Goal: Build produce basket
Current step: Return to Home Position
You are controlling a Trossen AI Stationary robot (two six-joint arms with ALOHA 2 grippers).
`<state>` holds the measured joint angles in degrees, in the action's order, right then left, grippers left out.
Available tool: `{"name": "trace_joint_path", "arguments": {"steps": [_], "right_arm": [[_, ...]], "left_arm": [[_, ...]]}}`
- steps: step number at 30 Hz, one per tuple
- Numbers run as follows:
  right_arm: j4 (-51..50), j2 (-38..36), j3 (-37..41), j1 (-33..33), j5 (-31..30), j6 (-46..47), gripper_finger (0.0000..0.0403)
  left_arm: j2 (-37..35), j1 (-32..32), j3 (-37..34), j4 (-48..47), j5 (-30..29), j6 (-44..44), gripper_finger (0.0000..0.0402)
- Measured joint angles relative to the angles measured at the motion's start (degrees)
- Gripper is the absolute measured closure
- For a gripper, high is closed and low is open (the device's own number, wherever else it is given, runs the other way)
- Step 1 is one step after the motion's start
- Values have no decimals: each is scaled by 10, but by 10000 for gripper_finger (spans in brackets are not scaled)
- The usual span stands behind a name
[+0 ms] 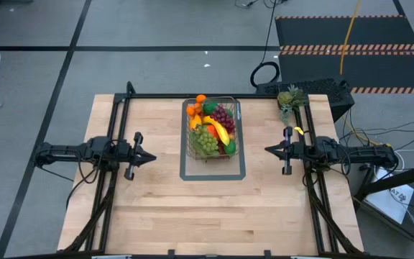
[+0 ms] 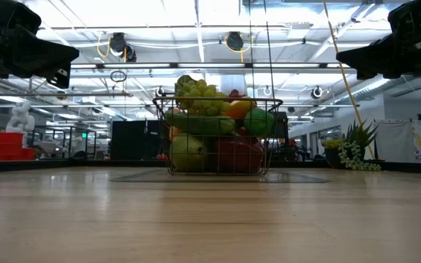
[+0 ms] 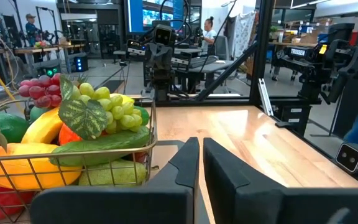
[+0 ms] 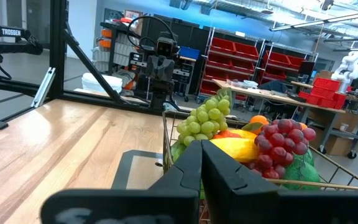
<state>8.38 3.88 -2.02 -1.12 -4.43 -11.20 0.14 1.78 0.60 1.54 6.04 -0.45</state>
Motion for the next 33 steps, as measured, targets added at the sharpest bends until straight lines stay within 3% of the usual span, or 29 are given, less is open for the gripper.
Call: {"name": "trace_joint_path", "arguments": {"steps": [33], "right_arm": [[0,0,0,0,0,0,403]], "left_arm": [[0,0,0,0,0,0,371]]}}
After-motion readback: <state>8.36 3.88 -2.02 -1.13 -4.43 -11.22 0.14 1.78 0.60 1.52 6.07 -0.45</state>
